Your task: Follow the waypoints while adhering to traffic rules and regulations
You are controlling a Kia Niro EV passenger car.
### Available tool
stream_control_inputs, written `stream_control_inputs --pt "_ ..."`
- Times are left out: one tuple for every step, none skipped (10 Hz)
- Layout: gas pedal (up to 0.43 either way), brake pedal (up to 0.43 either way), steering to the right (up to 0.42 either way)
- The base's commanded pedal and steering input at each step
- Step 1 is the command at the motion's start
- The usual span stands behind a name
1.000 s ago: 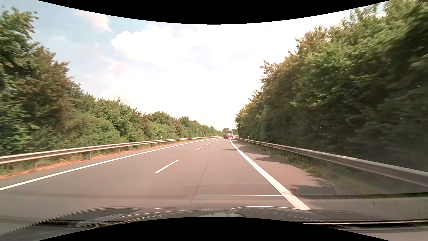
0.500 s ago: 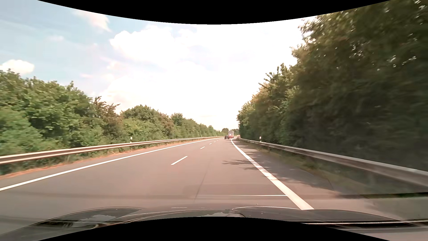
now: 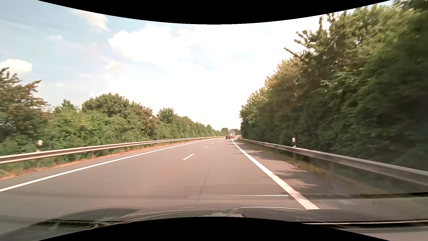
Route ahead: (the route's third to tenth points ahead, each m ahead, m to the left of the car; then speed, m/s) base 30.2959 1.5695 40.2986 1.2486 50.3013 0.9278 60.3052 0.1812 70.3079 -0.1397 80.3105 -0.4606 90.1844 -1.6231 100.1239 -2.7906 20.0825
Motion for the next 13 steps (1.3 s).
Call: stream_control_inputs --pt "0.197 0.000 0.000" --pt "0.197 0.000 0.000" --pt "0.197 0.000 0.000" --pt "0.209 0.000 0.000" --pt "0.209 0.000 0.001" --pt "0.209 0.000 0.000" --pt "0.209 0.000 0.000" --pt "0.209 0.000 0.000" --pt "0.209 0.000 0.001" --pt "0.209 0.000 0.001" --pt "0.209 0.000 0.000" --pt "0.209 0.000 0.000" --pt "0.209 0.000 0.000"
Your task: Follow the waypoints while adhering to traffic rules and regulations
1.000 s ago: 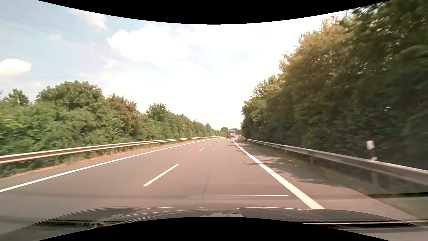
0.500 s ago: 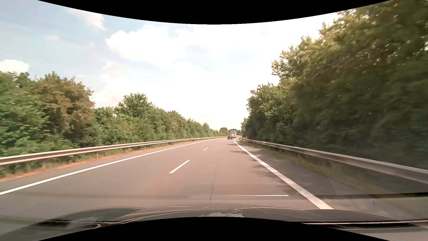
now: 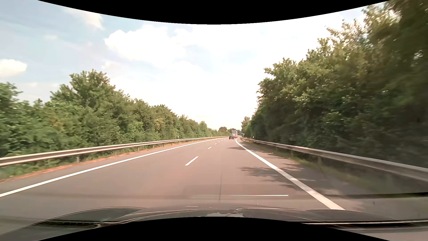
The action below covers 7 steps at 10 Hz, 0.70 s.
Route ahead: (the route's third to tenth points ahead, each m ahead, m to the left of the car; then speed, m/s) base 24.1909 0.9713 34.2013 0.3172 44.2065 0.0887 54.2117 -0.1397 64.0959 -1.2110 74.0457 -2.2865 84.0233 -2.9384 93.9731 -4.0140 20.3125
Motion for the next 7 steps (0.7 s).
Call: stream_control_inputs --pt "0.209 0.000 0.001" --pt "0.209 0.000 0.001" --pt "0.209 0.000 0.008" --pt "0.209 0.000 0.012" --pt "0.209 0.000 0.012" --pt "0.209 0.000 0.012" --pt "0.209 0.000 0.012"
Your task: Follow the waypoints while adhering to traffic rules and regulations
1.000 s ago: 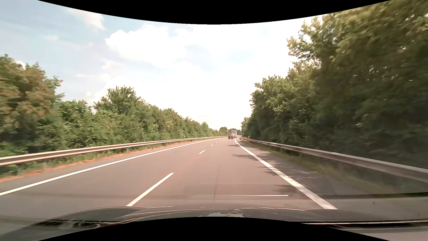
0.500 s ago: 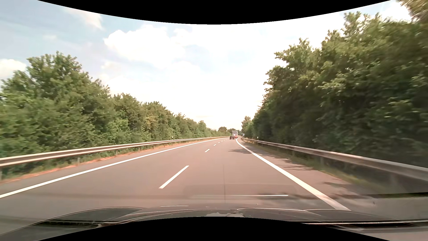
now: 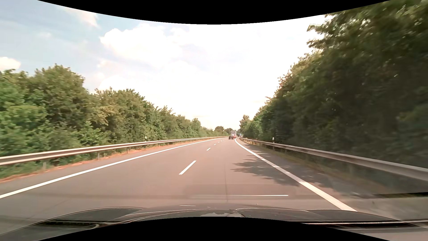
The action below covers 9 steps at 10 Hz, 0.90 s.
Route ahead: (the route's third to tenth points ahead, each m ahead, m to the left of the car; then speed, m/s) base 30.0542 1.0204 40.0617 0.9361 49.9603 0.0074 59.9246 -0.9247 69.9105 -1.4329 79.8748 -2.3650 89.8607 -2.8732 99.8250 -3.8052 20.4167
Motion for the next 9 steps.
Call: stream_control_inputs --pt "0.209 0.000 0.012" --pt "0.209 0.000 0.012" --pt "0.209 0.000 0.011" --pt "0.209 0.000 0.010" --pt "0.209 0.000 0.009" --pt "0.209 0.000 0.008" --pt "0.209 0.000 0.006" --pt "0.209 0.000 0.006" --pt "0.209 0.000 0.005"
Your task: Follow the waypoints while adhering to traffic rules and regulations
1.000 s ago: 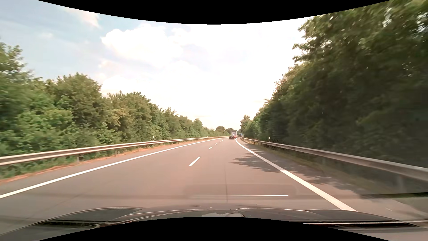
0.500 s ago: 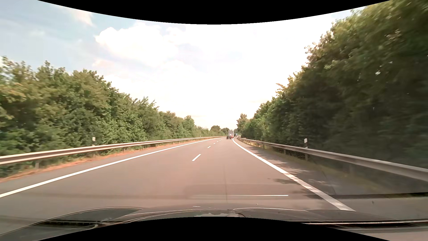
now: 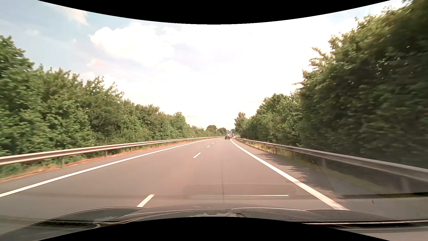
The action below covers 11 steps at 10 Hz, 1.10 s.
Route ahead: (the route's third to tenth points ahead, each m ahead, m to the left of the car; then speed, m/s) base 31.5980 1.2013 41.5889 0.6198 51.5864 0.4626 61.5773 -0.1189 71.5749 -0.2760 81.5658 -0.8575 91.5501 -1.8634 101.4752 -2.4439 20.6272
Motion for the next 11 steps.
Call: stream_control_inputs --pt "0.209 0.000 0.005" --pt "0.209 0.000 0.004" --pt "0.209 0.000 0.004" --pt "0.209 0.000 0.003" --pt "0.209 0.000 0.002" --pt "0.209 0.000 0.001" --pt "0.209 0.000 0.001" --pt "0.209 0.000 0.001" --pt "0.209 0.000 0.001" --pt "0.209 0.000 0.001" --pt "0.209 0.000 0.001"
